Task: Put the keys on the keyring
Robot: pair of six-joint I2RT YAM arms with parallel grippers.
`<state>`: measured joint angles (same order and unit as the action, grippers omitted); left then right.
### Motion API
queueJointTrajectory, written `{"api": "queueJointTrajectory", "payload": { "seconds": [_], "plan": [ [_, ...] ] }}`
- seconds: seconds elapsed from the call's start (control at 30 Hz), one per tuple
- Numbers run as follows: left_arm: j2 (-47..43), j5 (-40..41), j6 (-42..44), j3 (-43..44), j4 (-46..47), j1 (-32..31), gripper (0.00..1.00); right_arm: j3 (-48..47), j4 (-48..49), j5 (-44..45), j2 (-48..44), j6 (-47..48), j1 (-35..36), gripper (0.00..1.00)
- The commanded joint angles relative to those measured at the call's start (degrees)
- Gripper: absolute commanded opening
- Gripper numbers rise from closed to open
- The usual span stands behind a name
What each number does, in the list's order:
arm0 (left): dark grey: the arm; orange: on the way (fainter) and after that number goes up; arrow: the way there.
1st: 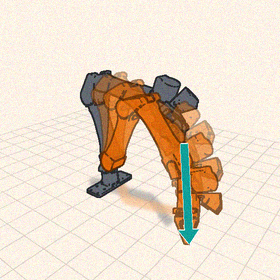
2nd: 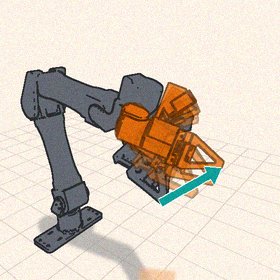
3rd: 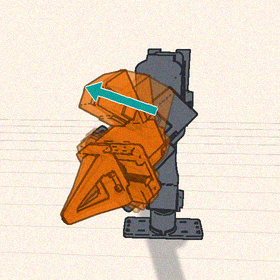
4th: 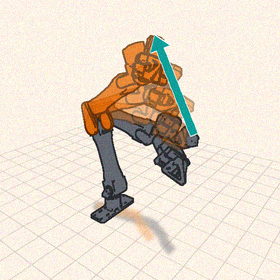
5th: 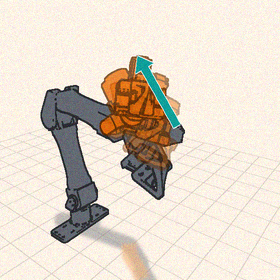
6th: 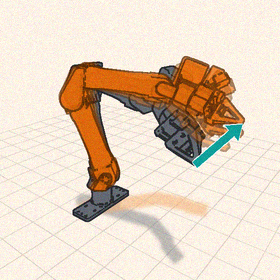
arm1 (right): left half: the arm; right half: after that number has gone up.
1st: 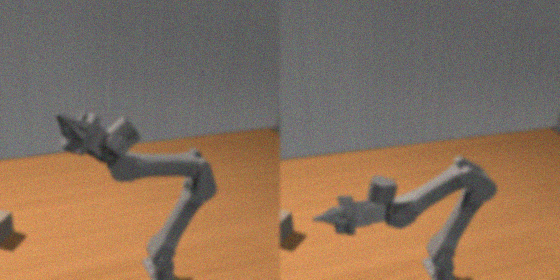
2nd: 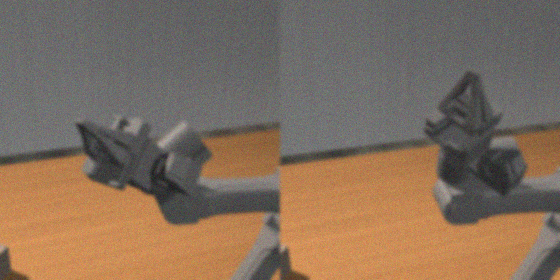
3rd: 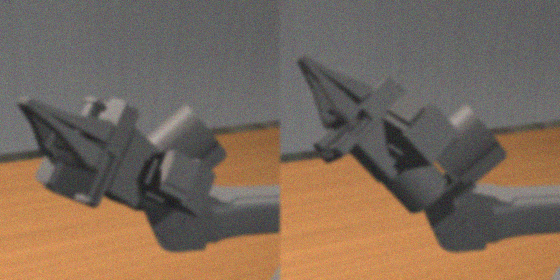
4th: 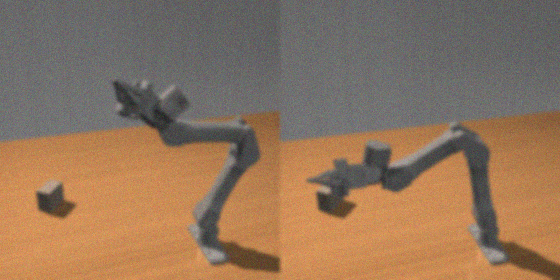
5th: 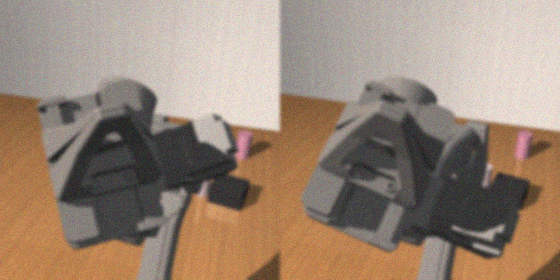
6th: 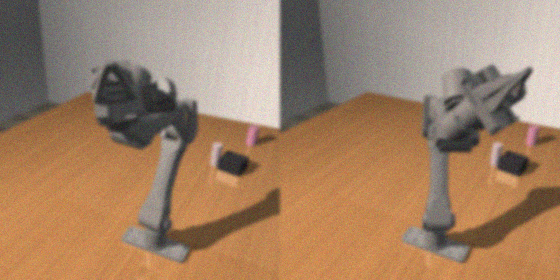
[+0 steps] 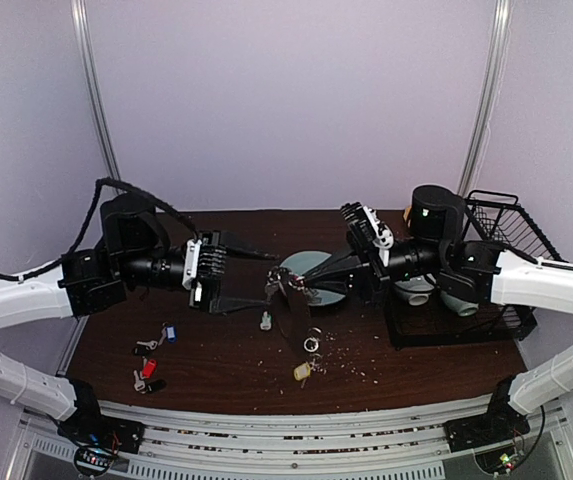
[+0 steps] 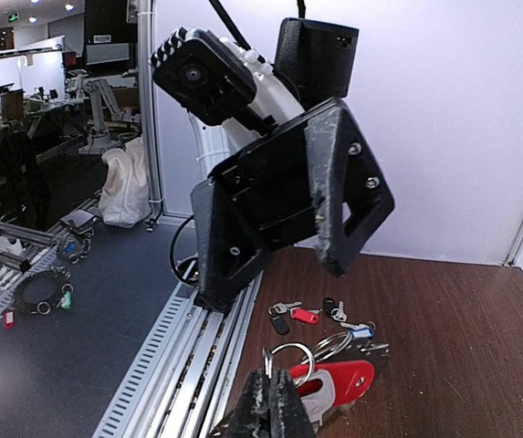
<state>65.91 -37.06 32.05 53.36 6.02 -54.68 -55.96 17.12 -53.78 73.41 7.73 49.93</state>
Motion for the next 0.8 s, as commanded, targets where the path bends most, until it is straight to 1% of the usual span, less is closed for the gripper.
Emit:
{"api": "queueJointTrajectory", "payload": {
  "seconds": [0.0,0.07,0.1,0.17,0.27,0.33,0.37,0.43,0.5,0.63,0.7,0.73,0.77],
  "plan": [
    [3.71,4.99,11.66,7.39,-10.88,0.08,0.63,-3.80,-2.90,-6.45,0.69,1.78,-0.27,0.00],
    [7.15,4.14,12.23,10.01,-14.48,0.09,0.67,-5.71,-9.83,-6.53,1.35,5.66,-0.25,0.00],
    [8.00,3.23,11.46,10.57,-14.48,0.09,0.70,-6.61,-12.74,-6.40,1.72,7.32,-0.12,0.00],
    [9.27,2.09,8.59,10.79,-12.30,0.10,0.72,-7.72,-16.70,-6.23,2.16,10.15,-0.08,0.00],
    [10.70,-2.10,6.95,11.28,-11.70,0.10,0.69,-7.51,-17.58,-5.92,1.80,11.26,-0.02,0.00],
    [11.69,-2.48,5.30,11.41,-11.73,0.09,0.64,-7.60,-17.88,-5.44,1.72,11.50,0.07,0.00],
    [12.15,-3.16,5.07,11.60,-12.39,0.05,0.63,-7.73,-18.63,-5.07,1.80,11.97,0.07,0.00],
    [13.16,-4.77,5.80,12.42,-14.70,0.05,0.64,-8.29,-19.92,-3.94,1.98,12.91,0.10,0.00],
    [13.81,-5.70,4.23,13.08,-15.20,-0.02,0.66,-8.79,-21.20,-2.11,2.12,13.77,0.15,0.00],
    [14.33,-8.16,4.88,12.99,-17.96,0.01,0.69,-9.11,-22.66,-1.78,1.76,15.17,0.14,0.00],
    [14.33,-7.66,5.51,12.18,-18.34,0.01,0.65,-9.30,-22.83,-1.99,1.70,15.18,0.16,0.00],
    [14.33,-7.57,5.56,12.05,-17.98,0.00,0.59,-9.56,-23.08,-1.78,1.78,15.25,0.17,0.00],
    [14.40,-7.51,4.81,12.07,-17.26,0.01,0.50,-9.76,-23.55,-1.42,1.92,15.56,0.14,0.00]
  ]
}}
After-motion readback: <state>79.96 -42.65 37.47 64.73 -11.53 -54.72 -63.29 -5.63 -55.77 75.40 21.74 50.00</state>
